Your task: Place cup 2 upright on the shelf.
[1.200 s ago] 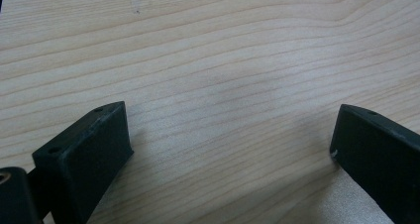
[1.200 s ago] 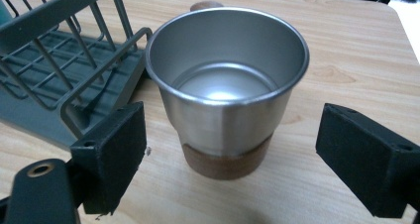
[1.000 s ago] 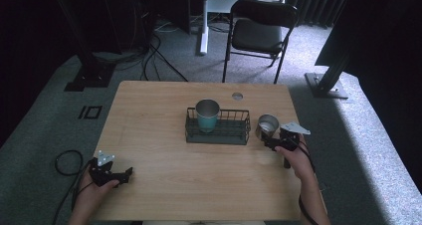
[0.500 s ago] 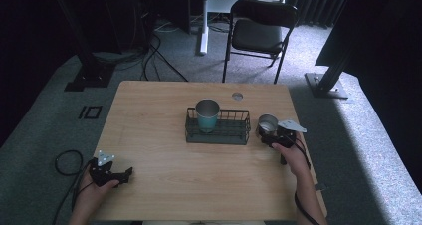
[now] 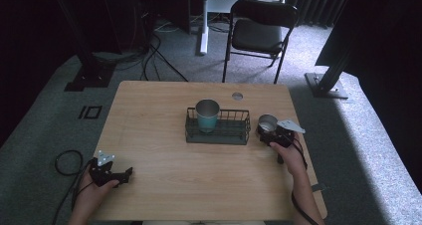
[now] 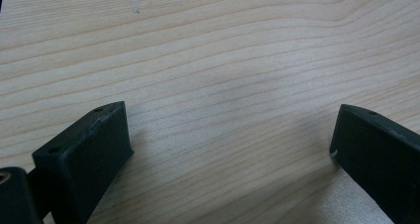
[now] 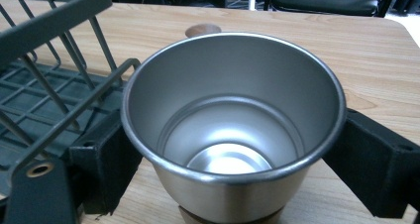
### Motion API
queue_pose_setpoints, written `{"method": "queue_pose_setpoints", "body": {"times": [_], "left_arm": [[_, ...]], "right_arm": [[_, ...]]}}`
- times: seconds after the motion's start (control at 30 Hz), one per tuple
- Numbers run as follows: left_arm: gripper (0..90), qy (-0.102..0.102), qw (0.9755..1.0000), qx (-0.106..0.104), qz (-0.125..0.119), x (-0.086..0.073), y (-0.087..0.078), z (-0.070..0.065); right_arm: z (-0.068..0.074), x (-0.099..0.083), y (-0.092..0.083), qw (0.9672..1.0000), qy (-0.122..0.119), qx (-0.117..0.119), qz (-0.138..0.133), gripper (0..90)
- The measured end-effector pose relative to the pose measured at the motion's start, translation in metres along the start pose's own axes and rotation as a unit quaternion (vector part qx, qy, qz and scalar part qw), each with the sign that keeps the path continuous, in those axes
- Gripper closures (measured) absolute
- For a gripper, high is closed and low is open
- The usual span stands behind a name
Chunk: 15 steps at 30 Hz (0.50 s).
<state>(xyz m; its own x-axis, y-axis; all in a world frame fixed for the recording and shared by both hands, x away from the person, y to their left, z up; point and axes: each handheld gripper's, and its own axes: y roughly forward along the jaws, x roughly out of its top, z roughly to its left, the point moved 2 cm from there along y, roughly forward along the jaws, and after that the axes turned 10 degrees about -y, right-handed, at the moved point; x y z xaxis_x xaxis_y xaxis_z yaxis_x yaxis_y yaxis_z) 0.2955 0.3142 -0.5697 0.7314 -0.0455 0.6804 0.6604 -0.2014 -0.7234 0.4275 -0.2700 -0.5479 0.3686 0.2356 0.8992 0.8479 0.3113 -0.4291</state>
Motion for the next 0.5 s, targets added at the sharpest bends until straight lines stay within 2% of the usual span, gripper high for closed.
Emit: {"method": "queue_pose_setpoints", "body": {"times": [0.27,0.5], "left_arm": [[2.8,0.0,1.0,0.0,0.0,0.0,0.0,0.0],[2.8,0.0,1.0,0.0,0.0,0.0,0.0,0.0]], "right_arm": [[0.0019,0.0012,0.0026,0.9999,-0.014,-0.009,0.002,11.7],[0.004,0.0032,0.004,0.9999,-0.013,-0.009,0.001,11.7]]}}
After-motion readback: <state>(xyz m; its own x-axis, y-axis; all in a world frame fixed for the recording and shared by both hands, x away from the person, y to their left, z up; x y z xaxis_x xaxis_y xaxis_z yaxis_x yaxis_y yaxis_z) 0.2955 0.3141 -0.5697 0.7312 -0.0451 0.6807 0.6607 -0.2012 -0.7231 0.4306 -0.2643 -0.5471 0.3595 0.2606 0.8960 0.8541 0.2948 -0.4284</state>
